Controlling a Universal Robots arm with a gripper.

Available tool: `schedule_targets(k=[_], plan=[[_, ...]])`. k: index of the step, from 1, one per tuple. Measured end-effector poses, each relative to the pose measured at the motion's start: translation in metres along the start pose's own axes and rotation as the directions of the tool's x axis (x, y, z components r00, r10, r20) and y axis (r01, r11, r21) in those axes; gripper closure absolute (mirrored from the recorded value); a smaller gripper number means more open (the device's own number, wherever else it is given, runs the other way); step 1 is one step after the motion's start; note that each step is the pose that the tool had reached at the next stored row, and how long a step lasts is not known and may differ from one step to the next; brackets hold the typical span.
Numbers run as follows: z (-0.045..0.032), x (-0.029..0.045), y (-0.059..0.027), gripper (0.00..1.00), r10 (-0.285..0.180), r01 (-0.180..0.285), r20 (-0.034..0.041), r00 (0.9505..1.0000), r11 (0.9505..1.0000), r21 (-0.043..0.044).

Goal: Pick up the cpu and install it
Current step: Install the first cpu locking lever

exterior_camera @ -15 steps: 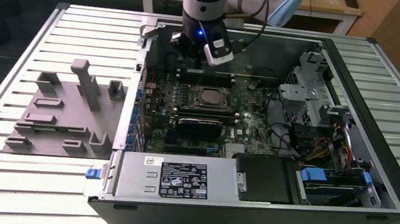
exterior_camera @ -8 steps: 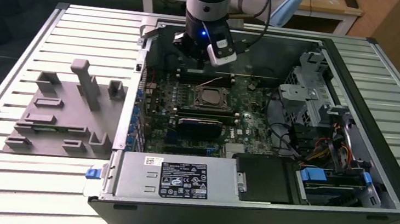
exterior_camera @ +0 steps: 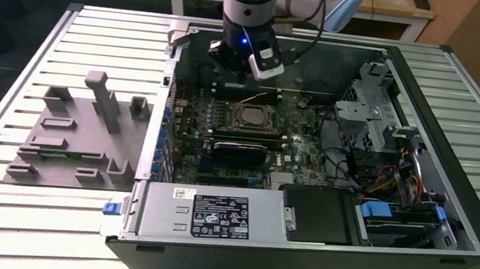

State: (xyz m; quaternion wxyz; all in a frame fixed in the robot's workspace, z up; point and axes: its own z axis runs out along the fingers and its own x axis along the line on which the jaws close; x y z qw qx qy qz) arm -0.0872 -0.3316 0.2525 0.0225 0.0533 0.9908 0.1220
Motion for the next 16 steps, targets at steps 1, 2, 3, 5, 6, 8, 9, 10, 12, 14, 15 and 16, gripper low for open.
schedule_targets(k=[1,2,3,5,6,8,9,10,12,14,15,16], plan=[[0.0007,0.0,-0.0002,0.89,0.0,0.0,0.0063,1.0,1.0,-0.0004],[0.0013,0.0,-0.0003,0.89,-0.001,0.001,0.012,0.9999,1.0,-0.0008],[0.002,0.0,-0.0005,0.89,-0.001,0.001,0.0169,0.9999,1.0,-0.0012],[0.0033,0.0001,-0.0008,0.89,-0.002,0.002,0.0245,0.9997,1.0,-0.0019],[0.004,0.0001,-0.001,0.89,-0.002,0.002,0.0281,0.9996,1.0,-0.0022],[0.0056,0.0002,-0.0014,0.89,-0.003,0.003,0.036,0.9993,1.0,-0.003],[0.0064,0.0002,-0.0016,0.89,-0.004,0.004,0.0401,0.9992,1.0,-0.0032],[0.0071,0.0002,-0.0018,0.89,-0.004,0.004,0.0441,0.999,1.0,-0.0035],[0.0087,0.0003,-0.0022,0.89,-0.006,0.006,0.0515,0.9987,1.0,-0.0042],[0.0103,0.0003,-0.0026,0.89,-0.007,0.007,0.058,0.9983,1.0,-0.0047],[0.0111,0.0003,-0.0028,0.89,-0.007,0.007,0.0605,0.9981,1.0,-0.0049],[0.0119,0.0003,-0.003,0.89,-0.008,0.008,0.0627,0.998,1.0,-0.0051]])
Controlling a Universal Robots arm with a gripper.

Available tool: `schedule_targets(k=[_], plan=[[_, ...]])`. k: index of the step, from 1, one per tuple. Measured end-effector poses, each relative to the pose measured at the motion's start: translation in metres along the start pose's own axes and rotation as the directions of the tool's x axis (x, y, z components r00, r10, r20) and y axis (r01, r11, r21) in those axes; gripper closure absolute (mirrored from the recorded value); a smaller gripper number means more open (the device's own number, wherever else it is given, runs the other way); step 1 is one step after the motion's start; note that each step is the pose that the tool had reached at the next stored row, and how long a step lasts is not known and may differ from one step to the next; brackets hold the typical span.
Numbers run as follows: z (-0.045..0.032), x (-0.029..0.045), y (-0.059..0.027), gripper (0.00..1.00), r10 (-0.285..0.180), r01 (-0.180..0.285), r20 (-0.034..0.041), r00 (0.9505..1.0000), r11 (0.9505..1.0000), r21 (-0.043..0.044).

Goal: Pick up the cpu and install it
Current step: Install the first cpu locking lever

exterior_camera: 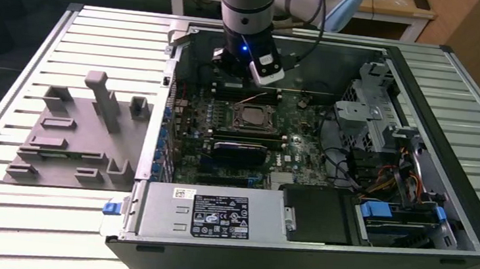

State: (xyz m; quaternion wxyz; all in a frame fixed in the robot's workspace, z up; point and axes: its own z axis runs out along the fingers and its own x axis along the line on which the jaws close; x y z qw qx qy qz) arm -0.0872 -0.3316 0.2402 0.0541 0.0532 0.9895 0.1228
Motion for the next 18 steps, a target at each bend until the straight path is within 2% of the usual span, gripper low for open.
schedule_targets(k=[8,18], plan=[[0.0072,0.0005,-0.0018,0.89,-0.002,0.002,0.0134,0.9999,1.0,-0.0015],[0.0165,-0.005,-0.0034,0.89,-0.002,0.002,0.0153,0.9999,1.0,-0.0014]])
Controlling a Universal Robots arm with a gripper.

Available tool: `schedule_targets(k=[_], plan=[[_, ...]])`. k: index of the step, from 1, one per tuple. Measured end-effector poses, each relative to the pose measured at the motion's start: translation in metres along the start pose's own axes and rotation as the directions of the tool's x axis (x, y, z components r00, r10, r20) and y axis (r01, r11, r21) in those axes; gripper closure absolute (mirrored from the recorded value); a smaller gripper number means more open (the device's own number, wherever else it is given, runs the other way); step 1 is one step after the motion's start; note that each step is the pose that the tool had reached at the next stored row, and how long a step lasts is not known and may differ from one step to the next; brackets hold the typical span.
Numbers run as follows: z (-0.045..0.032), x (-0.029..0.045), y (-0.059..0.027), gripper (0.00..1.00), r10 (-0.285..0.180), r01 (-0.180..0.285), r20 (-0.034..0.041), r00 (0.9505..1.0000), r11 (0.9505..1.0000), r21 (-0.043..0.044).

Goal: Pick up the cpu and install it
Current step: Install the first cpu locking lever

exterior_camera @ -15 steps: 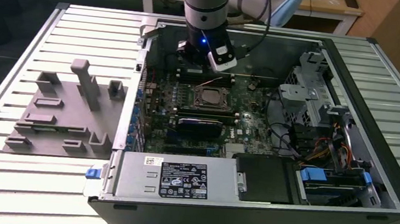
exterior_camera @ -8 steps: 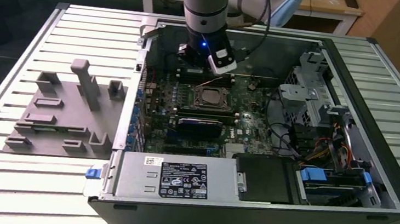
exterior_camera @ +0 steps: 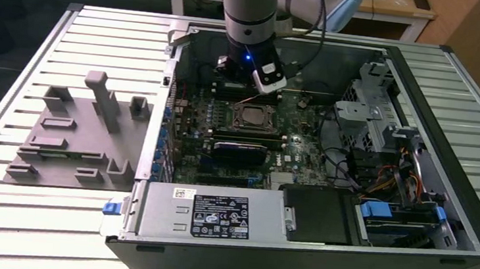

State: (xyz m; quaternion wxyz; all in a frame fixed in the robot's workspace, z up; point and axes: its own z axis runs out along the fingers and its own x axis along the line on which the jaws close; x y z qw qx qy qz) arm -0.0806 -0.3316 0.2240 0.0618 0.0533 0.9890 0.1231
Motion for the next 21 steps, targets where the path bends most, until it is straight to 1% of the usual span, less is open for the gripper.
schedule_targets(k=[4,11,16,18,21], plan=[[0.0023,-0.0021,-0.0003,0.89,0.008,-0.008,0.0021,1.0,1.0,0.0014],[0.0079,-0.0043,-0.0014,0.89,0.043,-0.043,0.0113,0.999,0.9991,0.0052],[0.0104,-0.006,-0.0017,0.89,0.064,-0.064,0.0172,0.9978,0.9979,0.0092],[0.0116,-0.0069,-0.0016,0.89,0.07,-0.07,0.0197,0.9973,0.9974,0.0138],[0.0133,-0.008,-0.0008,0.89,0.075,-0.075,0.0233,0.9969,0.9968,0.0254]])
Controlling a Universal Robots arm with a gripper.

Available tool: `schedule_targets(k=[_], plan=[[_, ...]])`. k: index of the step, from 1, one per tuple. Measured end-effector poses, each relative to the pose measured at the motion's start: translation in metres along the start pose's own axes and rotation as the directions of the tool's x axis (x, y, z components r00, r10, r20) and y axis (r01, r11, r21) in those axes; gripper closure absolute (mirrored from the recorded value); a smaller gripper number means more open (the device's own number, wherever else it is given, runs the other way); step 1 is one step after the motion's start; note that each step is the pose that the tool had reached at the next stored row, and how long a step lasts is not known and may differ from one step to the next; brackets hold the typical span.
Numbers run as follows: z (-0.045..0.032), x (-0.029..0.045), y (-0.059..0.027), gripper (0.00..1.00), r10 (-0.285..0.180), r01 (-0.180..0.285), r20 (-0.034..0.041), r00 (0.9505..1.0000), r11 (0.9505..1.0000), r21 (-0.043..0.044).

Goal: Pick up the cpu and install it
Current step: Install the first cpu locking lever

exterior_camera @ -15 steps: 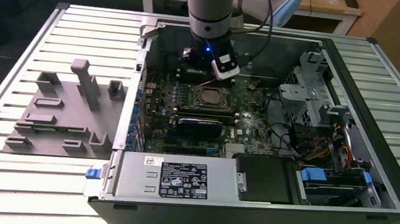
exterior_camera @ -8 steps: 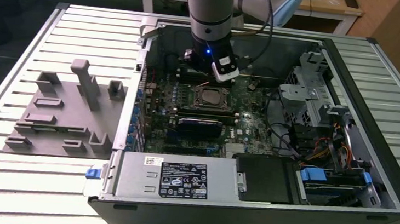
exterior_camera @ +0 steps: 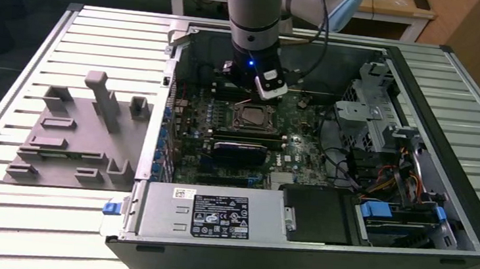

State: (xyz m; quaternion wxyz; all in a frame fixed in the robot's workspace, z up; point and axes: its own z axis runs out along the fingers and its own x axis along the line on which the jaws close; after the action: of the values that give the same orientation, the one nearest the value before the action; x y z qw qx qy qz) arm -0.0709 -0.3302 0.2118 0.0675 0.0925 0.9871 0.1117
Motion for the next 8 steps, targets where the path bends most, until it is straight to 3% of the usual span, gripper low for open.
schedule_targets(k=[8], plan=[[0.0046,-0.003,0.0043,0.89,0.007,-0.008,0.0065,1.0,0.9997,0.0234]])
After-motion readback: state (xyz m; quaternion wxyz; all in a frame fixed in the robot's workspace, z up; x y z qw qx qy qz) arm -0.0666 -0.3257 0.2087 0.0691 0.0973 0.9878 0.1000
